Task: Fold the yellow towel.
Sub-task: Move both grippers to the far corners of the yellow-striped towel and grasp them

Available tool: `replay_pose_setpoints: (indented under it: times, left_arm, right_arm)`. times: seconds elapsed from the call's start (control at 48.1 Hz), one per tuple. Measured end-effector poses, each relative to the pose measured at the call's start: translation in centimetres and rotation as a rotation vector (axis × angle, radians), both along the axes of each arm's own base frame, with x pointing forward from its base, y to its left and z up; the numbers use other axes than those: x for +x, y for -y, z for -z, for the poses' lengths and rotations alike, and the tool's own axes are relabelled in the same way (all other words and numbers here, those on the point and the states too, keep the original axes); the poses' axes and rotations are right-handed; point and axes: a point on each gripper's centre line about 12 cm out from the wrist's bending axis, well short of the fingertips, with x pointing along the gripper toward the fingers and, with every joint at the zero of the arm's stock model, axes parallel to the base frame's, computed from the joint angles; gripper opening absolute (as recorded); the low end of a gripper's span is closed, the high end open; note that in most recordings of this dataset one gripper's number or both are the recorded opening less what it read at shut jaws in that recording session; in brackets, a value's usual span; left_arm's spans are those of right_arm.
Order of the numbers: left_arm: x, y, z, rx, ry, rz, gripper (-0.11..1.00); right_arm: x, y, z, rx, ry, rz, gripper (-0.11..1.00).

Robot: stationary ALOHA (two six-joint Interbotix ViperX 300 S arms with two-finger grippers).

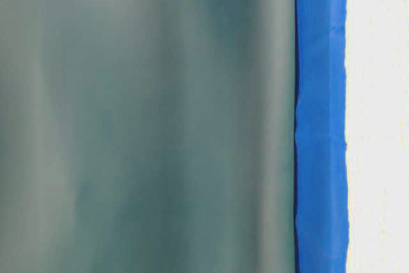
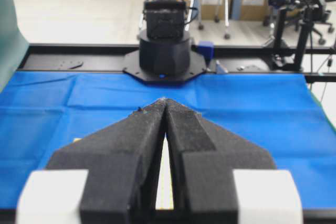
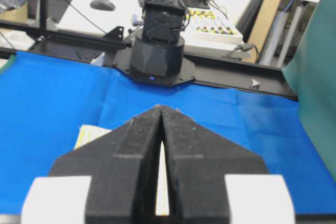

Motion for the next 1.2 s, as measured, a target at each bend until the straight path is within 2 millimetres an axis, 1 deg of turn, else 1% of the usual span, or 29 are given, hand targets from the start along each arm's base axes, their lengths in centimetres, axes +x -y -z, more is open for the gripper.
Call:
replay_pose_setpoints:
  times: [0.104,0.249,0.395,0.499,0.561,0.602,0.644,0.706,0.727,0.81,0.852,0.893,0.935,1.101,1.205]
  left_arm:
    - [0.2,-0.5,0.5,-0.038,-0.030,-0.025,0.00]
    - [0.8,-1.8,1.6,-0.052,-0.096,-0.093,0.00]
    - [1.7,-3.4,3.5,-0.067,-0.192,-0.165,0.00]
    - [2.5,-4.5,5.5,-0.079,-0.282,-0.207,0.01]
    - [2.9,-5.1,6.7,-0.090,-0.338,-0.230,0.05]
    - [3.2,-5.5,7.7,-0.097,-0.377,-0.245,0.12]
    - [3.4,-5.9,8.4,-0.103,-0.409,-0.259,0.22]
    - [3.6,-6.6,9.6,-0.117,-0.450,-0.286,0.39]
    - [3.7,-6.9,10.1,-0.120,-0.468,-0.297,0.48]
    - [4.0,-7.6,11.3,-0.131,-0.510,-0.319,0.71]
    - [4.2,-7.9,12.0,-0.137,-0.529,-0.329,0.79]
    - [4.3,-8.1,12.7,-0.142,-0.547,-0.337,0.79]
    - [4.4,-8.4,13.4,-0.147,-0.566,-0.345,0.76]
    - [4.5,-9.7,16.0,-0.169,-0.631,-0.389,0.75]
    - [4.5,-10.4,17.4,-0.175,-0.660,-0.414,0.75]
  right_arm:
    - [0.3,0.4,0.3,0.024,-0.029,0.018,0.00]
    - [0.9,2.3,1.4,0.125,-0.147,0.115,0.00]
    - [1.3,4.0,3.1,0.192,-0.258,0.202,0.00]
    - [1.6,5.5,4.6,0.243,-0.322,0.275,0.00]
    - [1.9,6.3,5.5,0.261,-0.360,0.310,0.01]
    - [2.1,6.7,6.3,0.269,-0.396,0.326,0.02]
    - [2.3,7.2,7.2,0.282,-0.430,0.345,0.08]
    - [2.7,8.0,8.6,0.301,-0.488,0.378,0.22]
    - [2.8,8.2,9.1,0.307,-0.505,0.387,0.28]
    - [3.2,9.1,10.8,0.335,-0.571,0.424,0.52]
    - [3.4,9.6,11.7,0.352,-0.599,0.443,0.64]
    - [3.6,10.0,12.4,0.359,-0.622,0.456,0.74]
    - [3.8,10.3,13.2,0.368,-0.645,0.468,0.77]
    - [4.6,11.4,15.4,0.380,-0.692,0.502,0.72]
    - [4.8,12.0,16.8,0.391,-0.719,0.523,0.71]
